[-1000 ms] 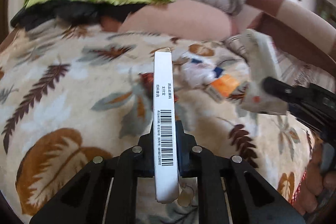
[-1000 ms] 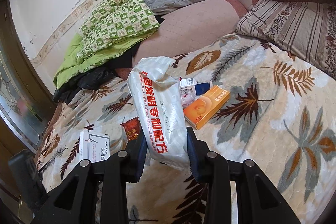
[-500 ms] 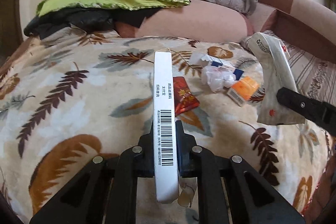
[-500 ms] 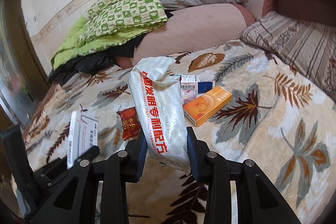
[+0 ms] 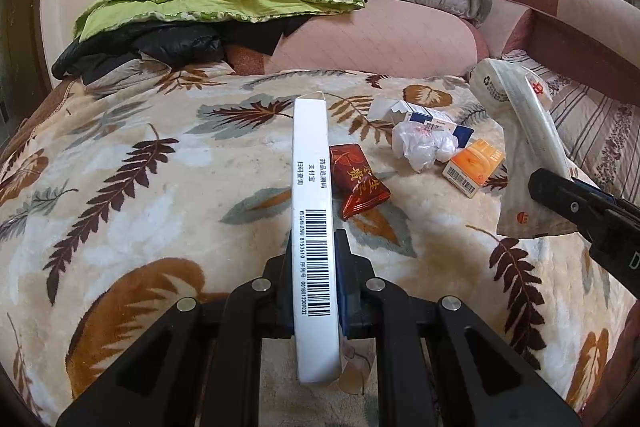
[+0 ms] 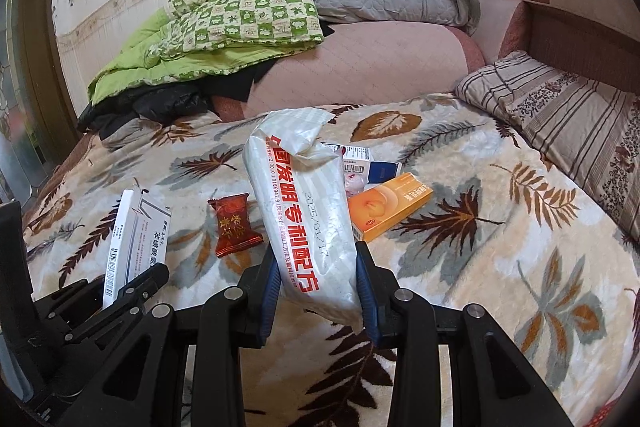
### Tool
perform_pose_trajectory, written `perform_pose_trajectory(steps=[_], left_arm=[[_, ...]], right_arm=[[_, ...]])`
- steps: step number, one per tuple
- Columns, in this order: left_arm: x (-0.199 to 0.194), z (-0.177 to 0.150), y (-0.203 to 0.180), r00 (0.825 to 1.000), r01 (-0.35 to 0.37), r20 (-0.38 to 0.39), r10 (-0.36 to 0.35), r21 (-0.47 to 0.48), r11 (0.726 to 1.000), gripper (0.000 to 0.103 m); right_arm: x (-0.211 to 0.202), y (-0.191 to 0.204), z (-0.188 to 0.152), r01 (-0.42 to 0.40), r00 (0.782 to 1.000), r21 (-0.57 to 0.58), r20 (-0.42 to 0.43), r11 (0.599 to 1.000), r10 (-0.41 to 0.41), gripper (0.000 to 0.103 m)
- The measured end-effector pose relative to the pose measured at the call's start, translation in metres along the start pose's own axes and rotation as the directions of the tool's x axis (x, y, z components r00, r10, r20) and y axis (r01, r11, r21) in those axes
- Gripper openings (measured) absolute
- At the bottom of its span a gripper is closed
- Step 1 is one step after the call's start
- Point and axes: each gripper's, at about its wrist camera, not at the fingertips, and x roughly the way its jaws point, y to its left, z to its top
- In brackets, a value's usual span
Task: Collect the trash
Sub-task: 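Hold the medicine box and printed bag lifted above the bed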
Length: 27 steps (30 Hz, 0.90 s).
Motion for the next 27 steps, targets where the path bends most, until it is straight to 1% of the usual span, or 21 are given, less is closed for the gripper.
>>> perform_pose_trajectory(steps=[8,22,27], left_arm=[[-0.0005,-0.0008,-0.0041,1.0,0.002,0.0,-0.002,0.01,1.0,0.014],[0.0006,-0.0021,-0.0053,1.0,0.002,-0.006,-0.002,0.012,1.0,0.014],[0.0006,-0.0022,-0.0055,1.0,0.004,-0.008,-0.004,0.013,1.0,0.014]], right_arm=[[0.0018,0.0031,-0.0022,0.012,1.0,-0.028,0.0,1.0,-0.012,0.038],[0.0019,0.0006,-0.003,0.018,1.0,-0.03,-0.004,0.999,-0.018,0.038],[0.0035,0.0003,-0.0033,0.033,0.999,-0.036,-0.01,0.999,-0.034,0.038]])
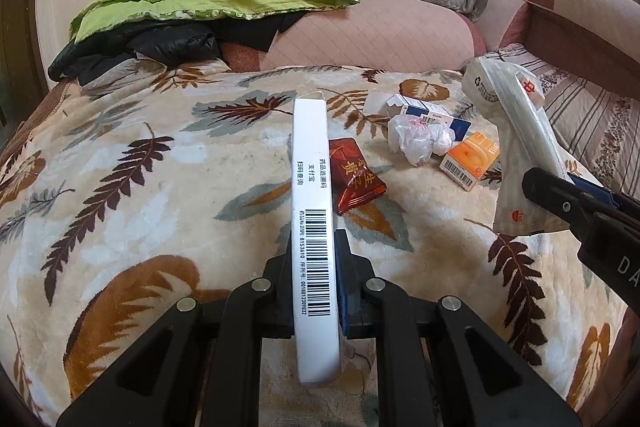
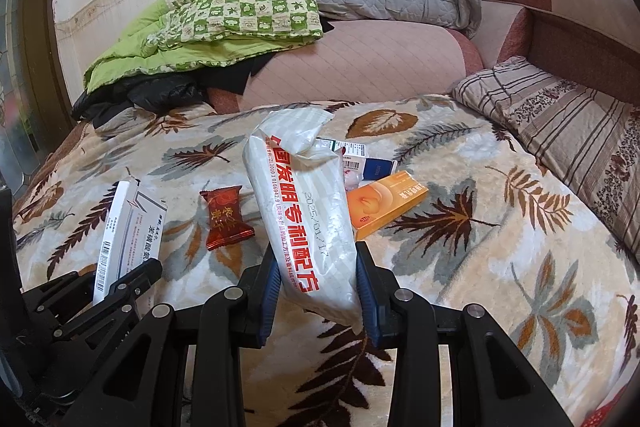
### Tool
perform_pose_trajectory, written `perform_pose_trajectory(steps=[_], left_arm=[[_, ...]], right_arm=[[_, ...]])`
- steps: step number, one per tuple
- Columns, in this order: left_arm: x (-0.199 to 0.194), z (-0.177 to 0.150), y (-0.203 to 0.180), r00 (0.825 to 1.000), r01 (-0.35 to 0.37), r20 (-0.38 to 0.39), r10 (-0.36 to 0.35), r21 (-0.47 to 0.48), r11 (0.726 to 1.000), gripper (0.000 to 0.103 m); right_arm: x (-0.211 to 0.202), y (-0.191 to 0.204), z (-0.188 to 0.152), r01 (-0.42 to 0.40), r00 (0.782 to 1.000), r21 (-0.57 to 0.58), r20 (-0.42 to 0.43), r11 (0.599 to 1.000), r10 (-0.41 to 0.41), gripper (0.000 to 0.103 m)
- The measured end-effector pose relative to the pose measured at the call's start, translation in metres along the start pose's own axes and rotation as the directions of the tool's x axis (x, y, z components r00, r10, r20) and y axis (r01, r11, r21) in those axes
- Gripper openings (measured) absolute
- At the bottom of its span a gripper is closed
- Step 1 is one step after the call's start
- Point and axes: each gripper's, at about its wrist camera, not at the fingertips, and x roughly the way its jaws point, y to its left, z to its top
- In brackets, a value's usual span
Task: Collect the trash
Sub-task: 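Hold the medicine box and printed bag lifted above the bed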
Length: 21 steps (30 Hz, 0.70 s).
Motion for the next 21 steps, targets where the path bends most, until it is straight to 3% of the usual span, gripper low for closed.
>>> perform_pose_trajectory(steps=[15,21], left_arm=[[0.003,-0.001,0.004,1.0,0.012,-0.012,-0.012,-0.018,1.0,0.014],[0.003,0.0,0.004,1.0,0.011,-0.012,-0.012,-0.018,1.0,0.014]], right_arm=[[0.009,0.002,-0.002,0.121,0.991,-0.043,-0.047,0.992,-0.123,0.038],[0.01,0.001,-0.002,0.133,0.989,-0.045,-0.053,0.99,-0.136,0.038]])
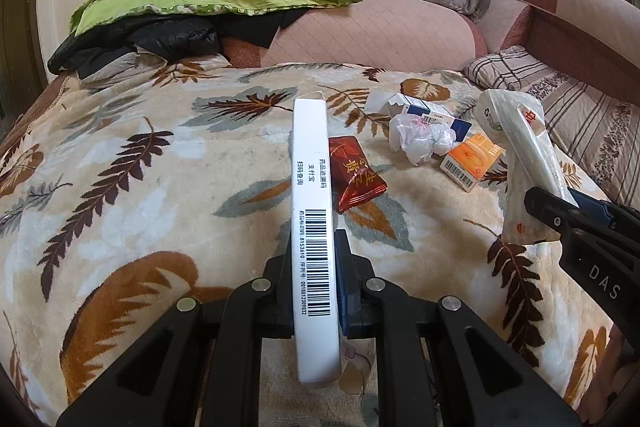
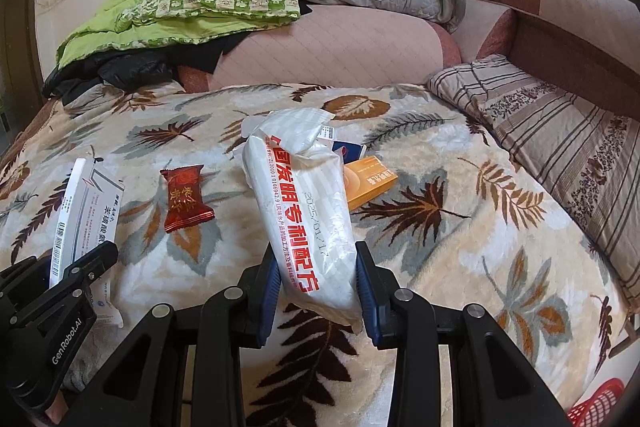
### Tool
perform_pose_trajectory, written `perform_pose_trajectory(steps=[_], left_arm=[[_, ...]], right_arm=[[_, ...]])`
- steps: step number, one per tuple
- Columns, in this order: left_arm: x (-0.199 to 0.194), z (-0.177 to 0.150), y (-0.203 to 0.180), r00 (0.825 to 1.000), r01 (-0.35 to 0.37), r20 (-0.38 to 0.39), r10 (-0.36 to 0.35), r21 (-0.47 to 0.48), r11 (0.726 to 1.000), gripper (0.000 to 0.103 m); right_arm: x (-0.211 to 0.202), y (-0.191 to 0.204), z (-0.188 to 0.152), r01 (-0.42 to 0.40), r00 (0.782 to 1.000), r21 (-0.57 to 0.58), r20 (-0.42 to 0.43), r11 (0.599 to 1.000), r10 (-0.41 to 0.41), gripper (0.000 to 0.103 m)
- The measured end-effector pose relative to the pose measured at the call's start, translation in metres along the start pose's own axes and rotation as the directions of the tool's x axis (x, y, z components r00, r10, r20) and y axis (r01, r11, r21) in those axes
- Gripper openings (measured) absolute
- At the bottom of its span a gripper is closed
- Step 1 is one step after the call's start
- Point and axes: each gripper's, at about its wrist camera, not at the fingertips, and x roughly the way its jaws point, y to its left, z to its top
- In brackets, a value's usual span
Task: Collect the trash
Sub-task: 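Hold the medicine box and printed bag lifted above the bed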
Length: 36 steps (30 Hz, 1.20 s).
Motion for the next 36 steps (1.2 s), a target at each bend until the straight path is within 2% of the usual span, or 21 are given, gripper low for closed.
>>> perform_pose_trajectory(steps=[21,28,36], left_arm=[[-0.0008,0.0007,-0.0012,1.0,0.002,0.0,-0.002,-0.001,1.0,0.014],[-0.0003,0.0005,-0.0008,1.0,0.002,0.0,-0.002,-0.002,1.0,0.014],[-0.0033,0.0023,-0.007,1.0,0.019,0.007,-0.019,0.012,1.0,0.014]], right_arm=[[0.0002,0.0041,0.0019,0.023,1.0,-0.028,0.002,0.999,-0.023,0.038],[0.0023,0.0069,0.0008,0.056,0.998,-0.054,0.001,0.997,-0.056,0.038],[-0.0046,0.0056,-0.0007,0.084,0.996,-0.029,0.0,0.996,-0.084,0.038]])
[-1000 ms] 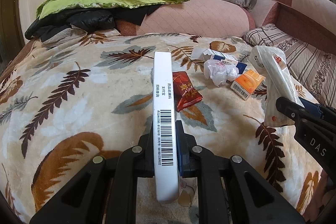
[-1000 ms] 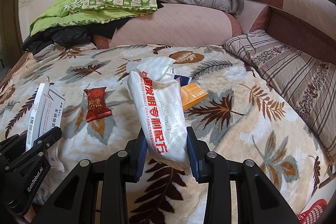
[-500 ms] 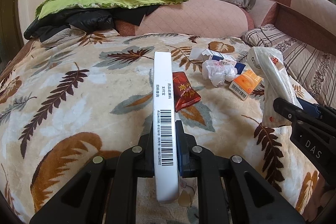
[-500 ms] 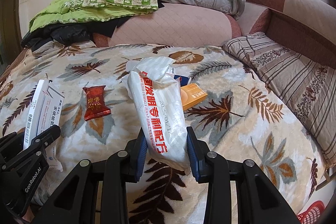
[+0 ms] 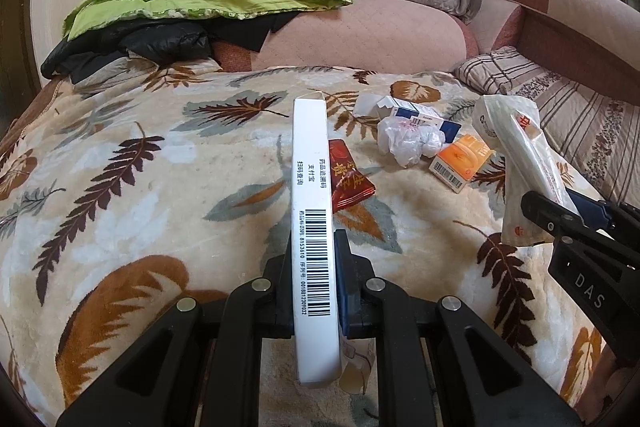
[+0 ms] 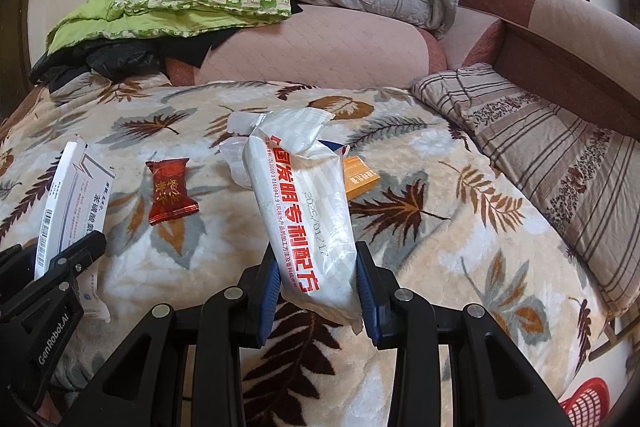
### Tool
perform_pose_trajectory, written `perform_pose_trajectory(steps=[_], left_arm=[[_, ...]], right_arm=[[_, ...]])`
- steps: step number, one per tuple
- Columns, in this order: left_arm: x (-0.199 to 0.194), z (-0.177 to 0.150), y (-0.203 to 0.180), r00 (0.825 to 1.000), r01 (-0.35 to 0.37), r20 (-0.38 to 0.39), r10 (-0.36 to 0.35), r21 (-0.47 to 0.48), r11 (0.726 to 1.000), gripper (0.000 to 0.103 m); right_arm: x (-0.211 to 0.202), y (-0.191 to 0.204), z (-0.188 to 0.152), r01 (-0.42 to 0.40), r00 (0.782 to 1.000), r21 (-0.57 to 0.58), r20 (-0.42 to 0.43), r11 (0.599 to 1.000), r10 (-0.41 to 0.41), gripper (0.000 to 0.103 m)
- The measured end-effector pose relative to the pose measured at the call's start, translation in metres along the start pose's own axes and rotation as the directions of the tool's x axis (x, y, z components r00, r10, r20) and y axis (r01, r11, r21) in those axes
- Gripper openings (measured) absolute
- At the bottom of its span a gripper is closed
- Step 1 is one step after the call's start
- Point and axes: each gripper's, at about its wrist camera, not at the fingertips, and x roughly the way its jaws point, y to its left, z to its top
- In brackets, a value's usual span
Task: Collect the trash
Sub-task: 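Hold the medicine box and printed bag lifted above the bed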
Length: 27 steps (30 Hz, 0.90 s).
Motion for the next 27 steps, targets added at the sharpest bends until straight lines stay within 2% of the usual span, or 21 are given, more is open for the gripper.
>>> perform_pose_trajectory(steps=[18,27], left_arm=[[0.004,0.001,0.003,0.999,0.041,-0.018,-0.041,-0.012,0.999,0.014],[0.009,0.001,-0.002,0.999,0.045,-0.026,-0.045,0.011,0.999,0.014]], right_arm=[[0.013,0.008,0.001,-0.061,0.998,0.044,-0.013,0.997,0.061,0.038],[0.01,0.004,-0.001,-0.055,0.998,0.043,-0.016,0.998,0.056,0.038]])
